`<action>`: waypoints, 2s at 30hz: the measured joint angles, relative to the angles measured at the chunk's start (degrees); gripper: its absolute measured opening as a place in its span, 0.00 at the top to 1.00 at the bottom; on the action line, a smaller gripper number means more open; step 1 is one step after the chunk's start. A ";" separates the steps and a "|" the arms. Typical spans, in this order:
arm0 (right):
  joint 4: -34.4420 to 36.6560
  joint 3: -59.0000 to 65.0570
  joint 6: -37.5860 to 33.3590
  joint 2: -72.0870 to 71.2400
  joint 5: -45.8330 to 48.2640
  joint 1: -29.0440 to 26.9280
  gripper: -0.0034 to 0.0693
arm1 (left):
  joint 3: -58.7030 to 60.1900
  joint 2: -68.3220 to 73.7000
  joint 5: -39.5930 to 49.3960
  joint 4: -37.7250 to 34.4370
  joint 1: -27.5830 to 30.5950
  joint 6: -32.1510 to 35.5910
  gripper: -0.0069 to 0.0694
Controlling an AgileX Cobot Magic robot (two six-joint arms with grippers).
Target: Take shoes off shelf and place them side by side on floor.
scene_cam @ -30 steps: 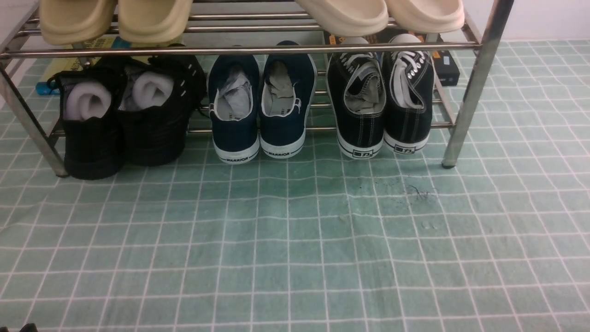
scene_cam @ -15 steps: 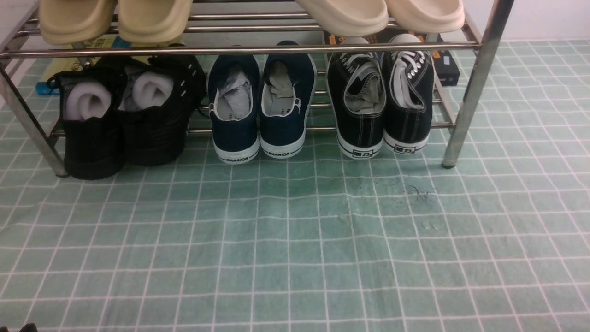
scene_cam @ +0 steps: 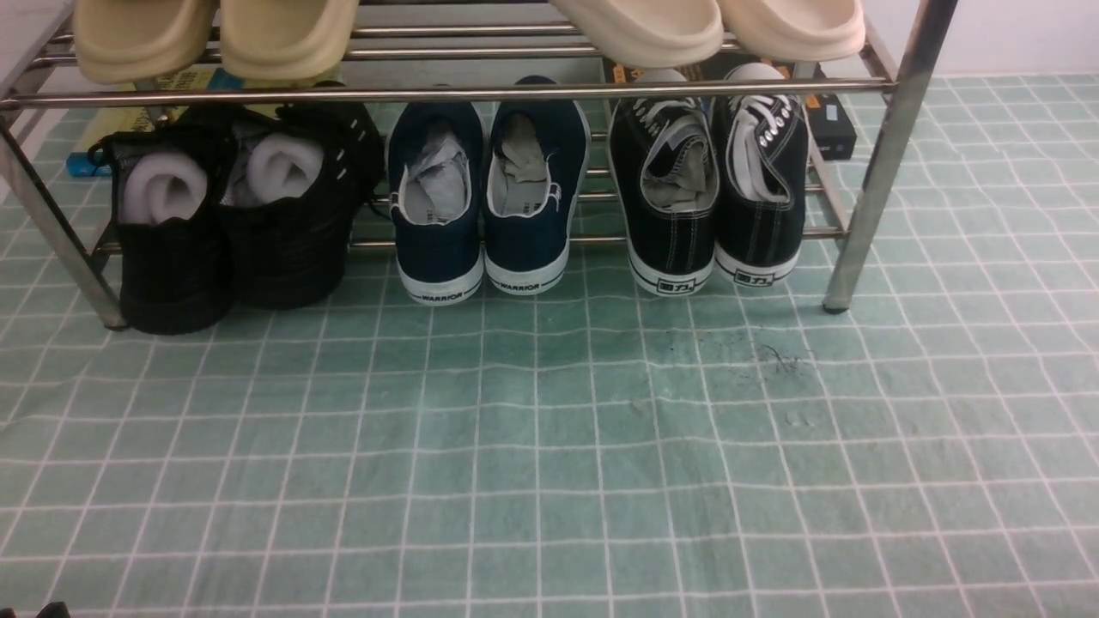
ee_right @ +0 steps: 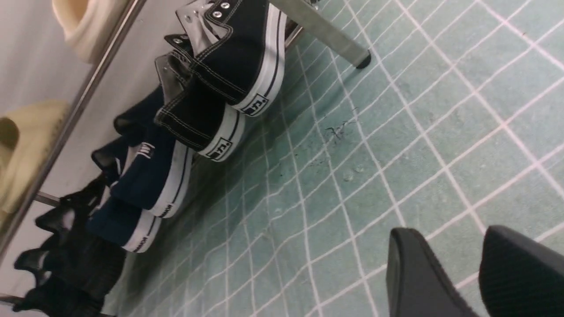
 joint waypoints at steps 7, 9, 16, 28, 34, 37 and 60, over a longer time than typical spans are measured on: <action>0.93 -1.33 -0.51 0.00 0.54 0.00 0.67 | 0.00 0.00 0.00 0.00 0.00 0.00 0.60; -0.40 -4.94 -3.04 0.00 1.01 0.00 0.77 | 0.00 0.00 0.00 0.00 0.00 0.00 0.60; -13.75 -24.70 -9.48 12.25 9.35 0.00 0.96 | 0.00 0.00 0.00 0.00 0.00 0.00 0.60; -14.00 -49.28 -19.15 54.12 37.22 0.84 0.95 | 0.00 0.00 0.00 0.00 0.00 0.00 0.60; -6.10 -57.51 -28.01 67.54 37.39 8.55 0.95 | 0.00 0.00 0.00 0.00 0.00 0.00 0.60; -8.35 -64.55 -28.34 75.09 37.47 14.22 0.95 | 0.00 0.00 0.00 0.00 0.00 0.00 0.60; -36.52 -116.23 -12.63 118.91 35.78 30.85 0.46 | 0.00 0.00 0.00 0.00 0.00 0.00 0.60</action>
